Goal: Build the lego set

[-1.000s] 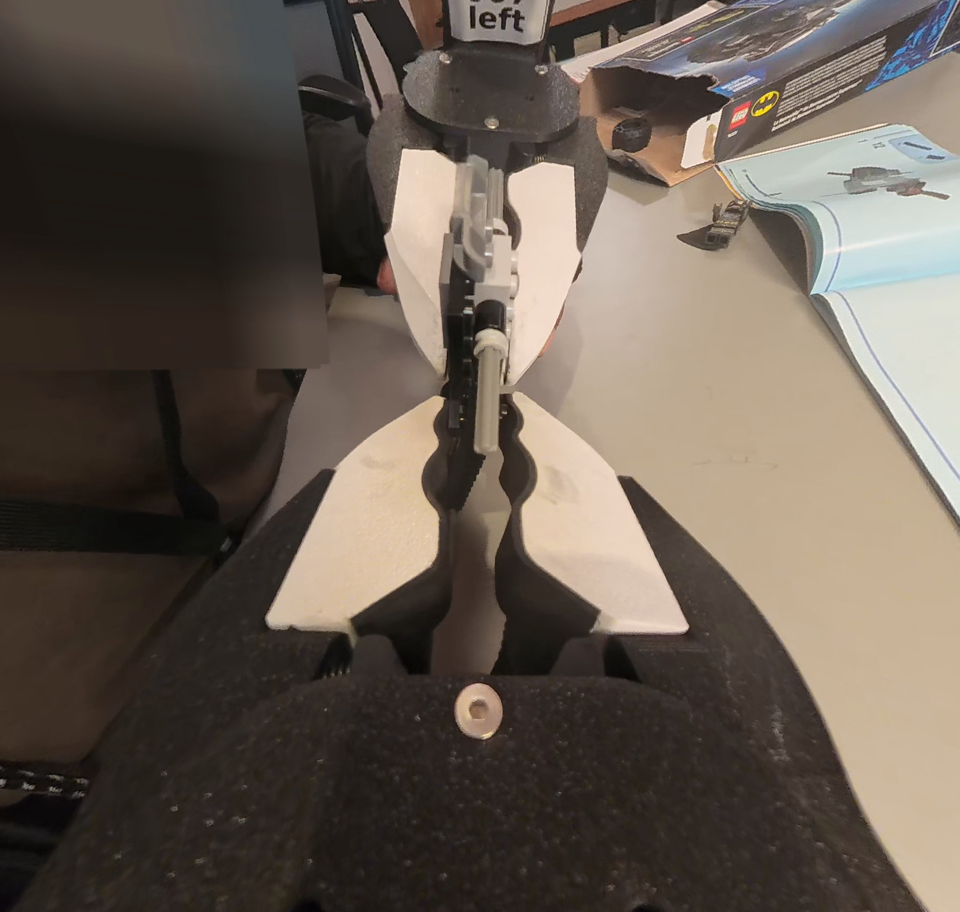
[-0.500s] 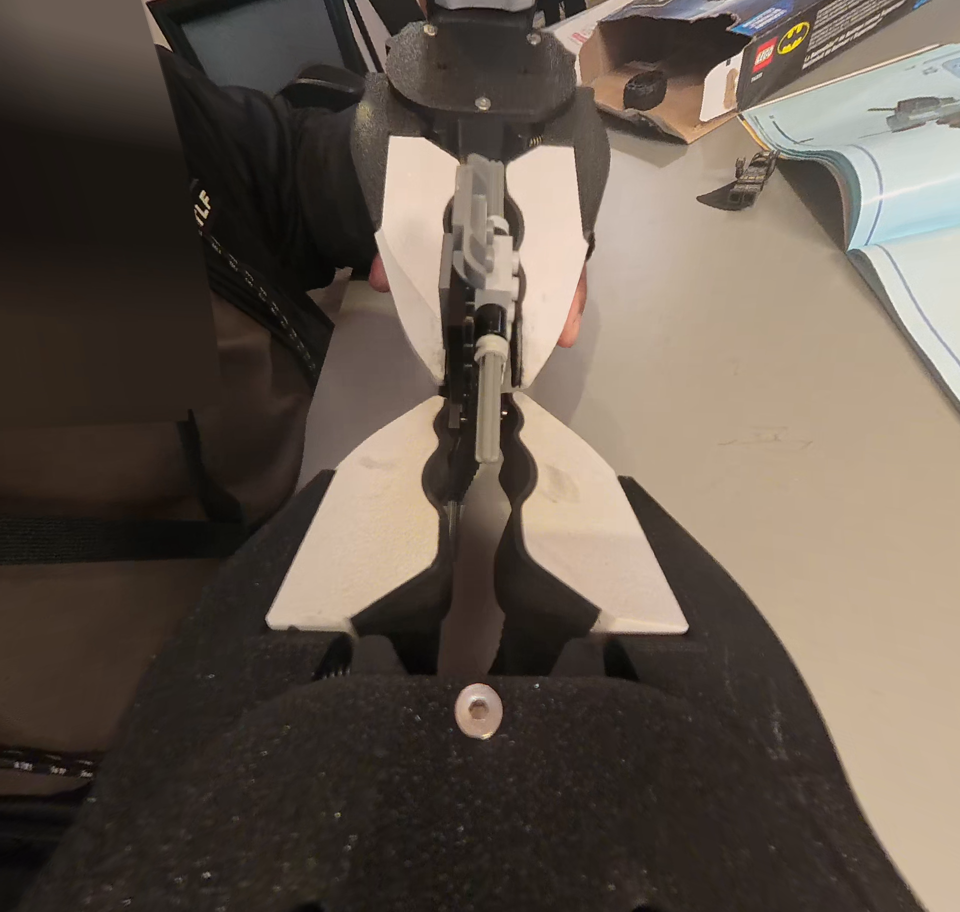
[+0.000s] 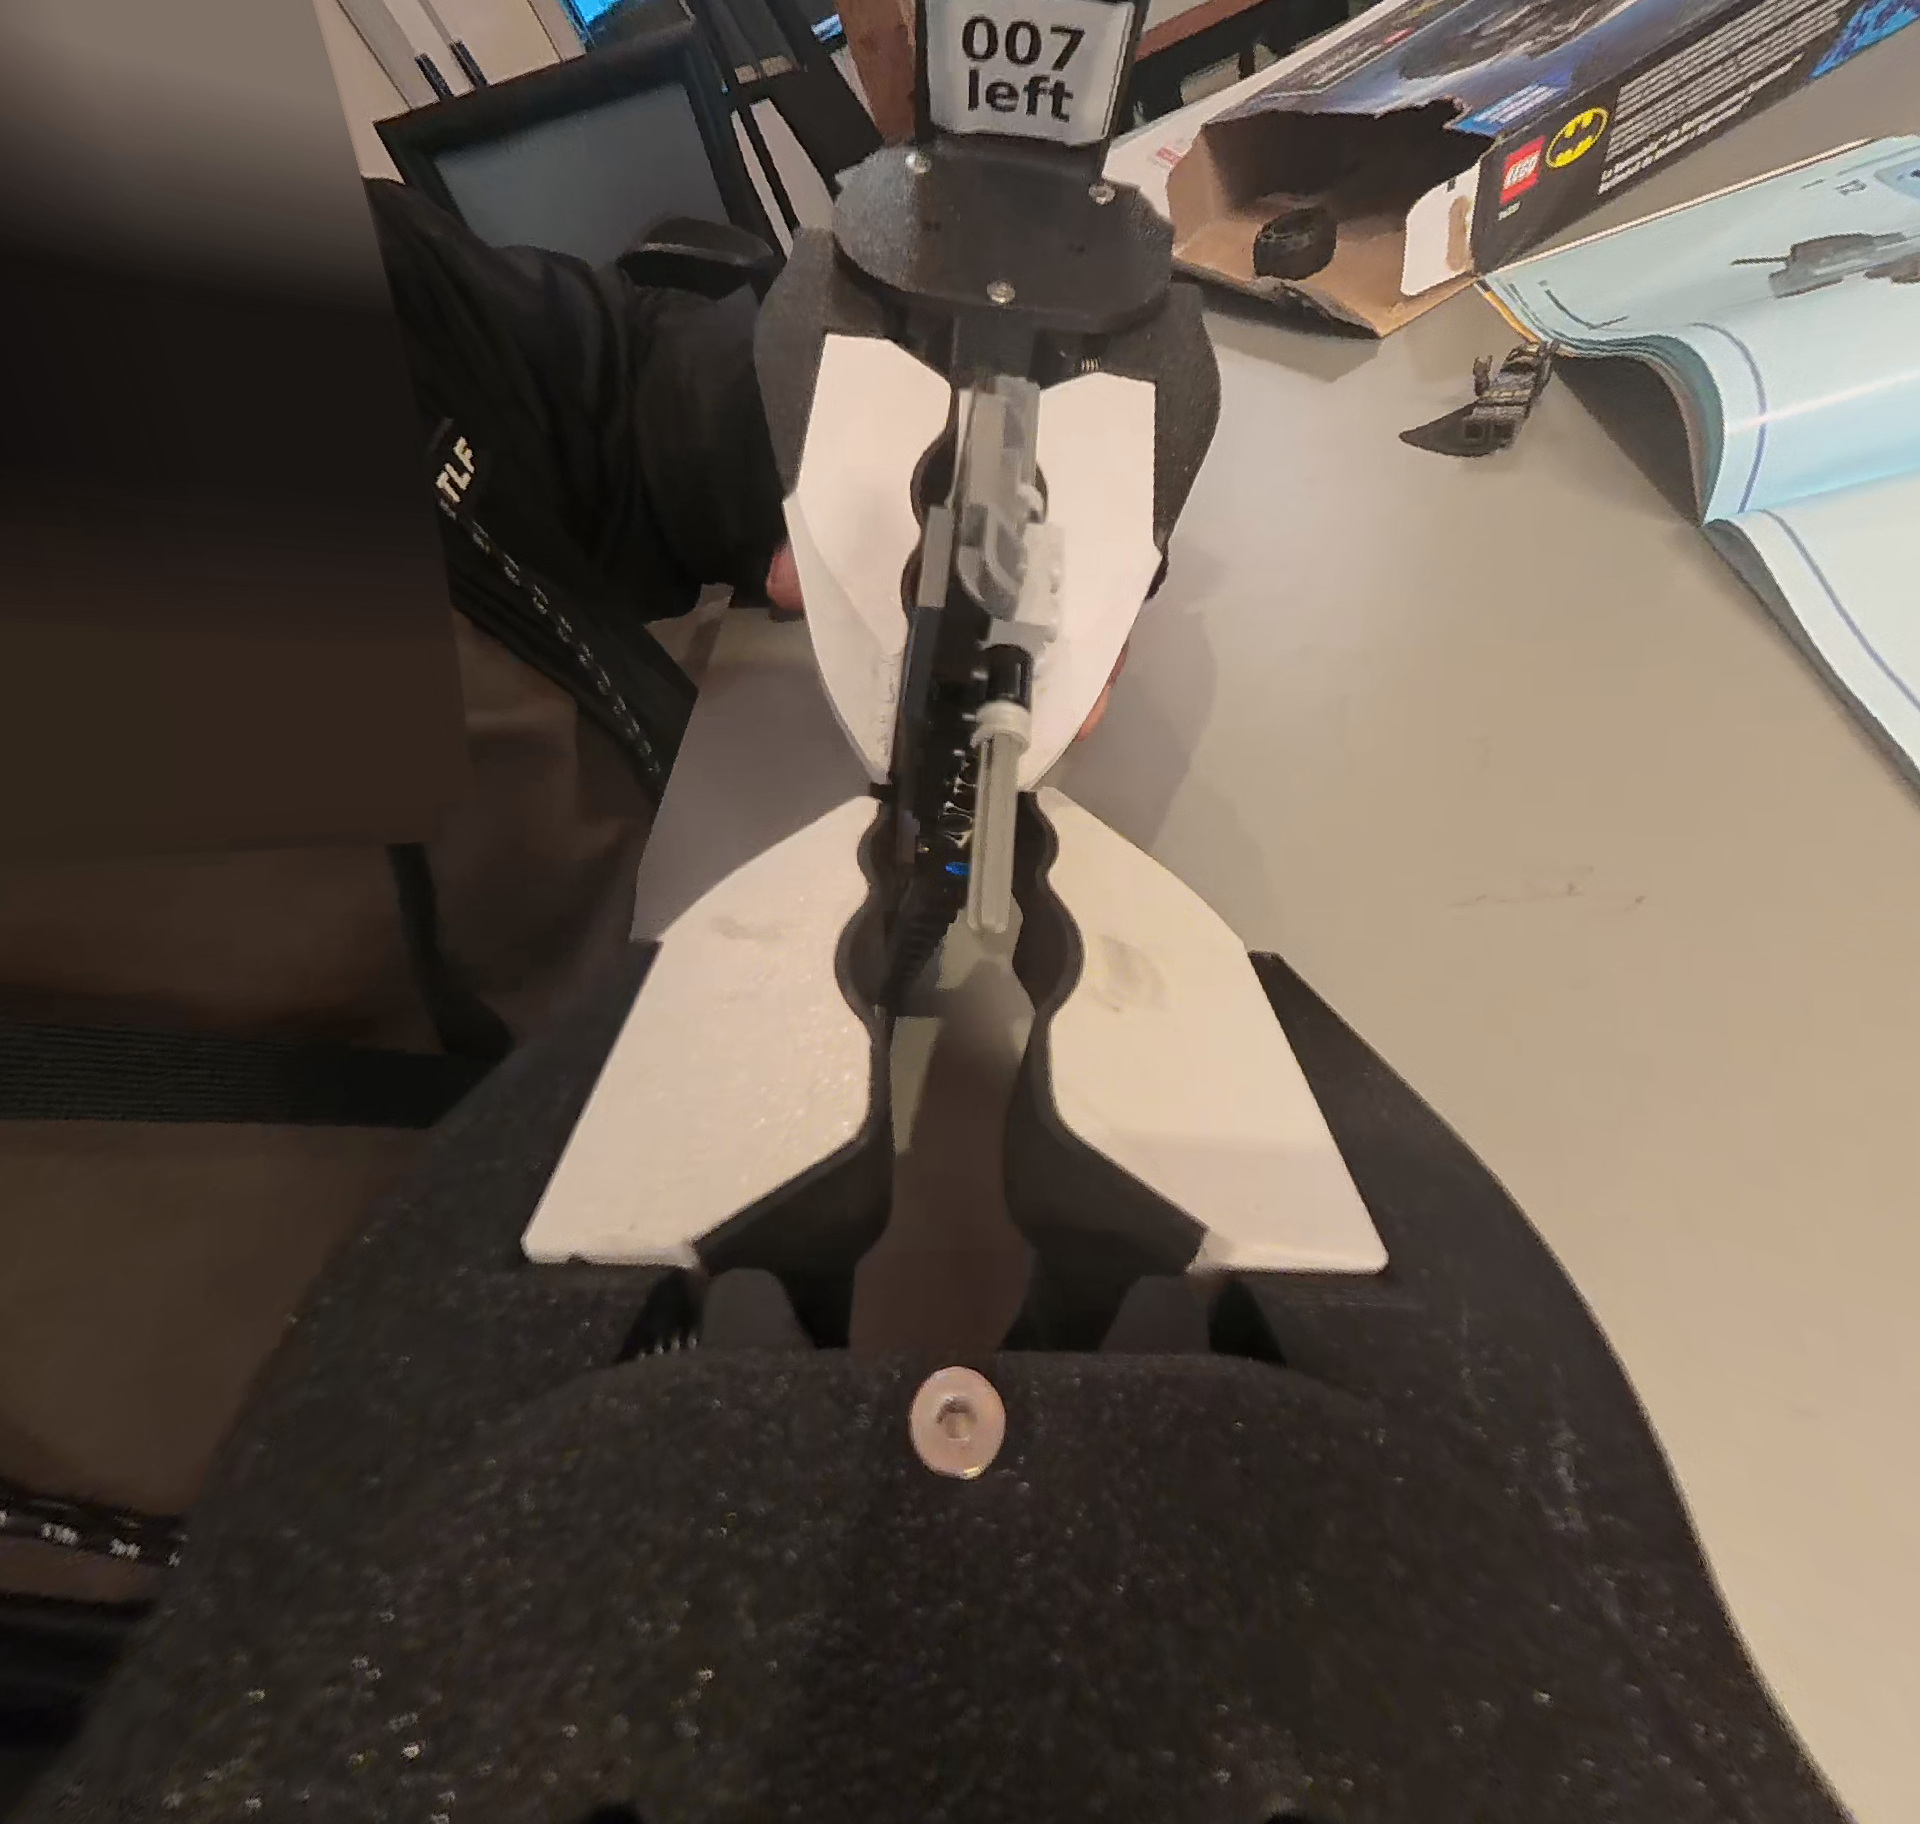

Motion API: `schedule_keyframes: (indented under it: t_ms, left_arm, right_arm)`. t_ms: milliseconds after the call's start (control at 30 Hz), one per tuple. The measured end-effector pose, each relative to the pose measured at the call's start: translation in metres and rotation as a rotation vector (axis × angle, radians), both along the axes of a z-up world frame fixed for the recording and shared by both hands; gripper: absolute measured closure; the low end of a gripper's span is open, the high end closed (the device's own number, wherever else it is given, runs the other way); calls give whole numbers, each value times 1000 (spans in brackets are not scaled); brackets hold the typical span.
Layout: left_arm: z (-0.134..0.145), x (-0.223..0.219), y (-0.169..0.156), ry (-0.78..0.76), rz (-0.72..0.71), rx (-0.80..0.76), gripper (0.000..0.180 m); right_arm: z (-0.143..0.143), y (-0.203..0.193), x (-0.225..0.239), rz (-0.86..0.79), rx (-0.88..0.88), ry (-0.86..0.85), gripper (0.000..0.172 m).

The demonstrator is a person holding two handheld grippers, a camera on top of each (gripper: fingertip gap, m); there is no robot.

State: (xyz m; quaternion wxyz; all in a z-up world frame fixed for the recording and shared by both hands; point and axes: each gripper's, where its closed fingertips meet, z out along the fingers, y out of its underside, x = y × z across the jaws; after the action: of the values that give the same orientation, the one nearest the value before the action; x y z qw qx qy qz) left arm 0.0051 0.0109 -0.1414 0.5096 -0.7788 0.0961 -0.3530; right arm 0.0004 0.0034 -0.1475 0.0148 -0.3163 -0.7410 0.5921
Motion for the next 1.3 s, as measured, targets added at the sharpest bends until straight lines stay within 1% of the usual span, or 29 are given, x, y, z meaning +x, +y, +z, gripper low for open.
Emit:
schedule_keyframes:
  t_ms: [67, 200, 367, 500, 600, 700, 767, 833, 967, 1033, 1067, 1167, 1300]
  left_arm:
    - [-2, -1, 0, 2, 4, -18, 164]
    - [-2, -3, 0, -7, 19, -54, 163]
    - [-3, -4, -1, -34, 19, -72, 163]
    - [-6, -9, 3, -129, 46, -103, 163]
    - [-5, -26, 6, -254, 111, -119, 163]
    - [0, -41, 7, -372, 148, -109, 163]
    - [4, -44, 8, -427, 145, -87, 163]
    - [6, -43, 8, -471, 135, -87, 164]
    - [9, -44, 8, -570, 126, -90, 164]
    - [9, -41, 8, -614, 106, -106, 163]
    - [9, -39, 7, -626, 95, -111, 163]
    - [9, -35, 8, -641, 91, -123, 163]
    - [8, -30, 8, -669, 67, -146, 163]
  right_arm:
    - [-2, 0, -1, -2, 15, 3, 153]
    - [-2, 0, -2, 9, -38, -60, 154]
    - [-4, -1, -2, 9, -53, -105, 154]
    - [-6, 3, -8, -44, -33, -81, 153]
    - [-15, 16, -14, -87, 89, 18, 143]
    - [-13, 35, -22, -157, 214, 213, 144]
    - [-4, 48, -29, -227, 316, 403, 144]
    - [6, 61, -35, -307, 468, 637, 148]
    - [18, 65, -33, -323, 821, 1103, 152]
    - [20, 60, -32, -313, 970, 1294, 152]
    - [23, 57, -33, -319, 1028, 1381, 149]
    - [31, 46, -30, -334, 1125, 1571, 141]
    - [24, 31, -29, -275, 1182, 1677, 139]
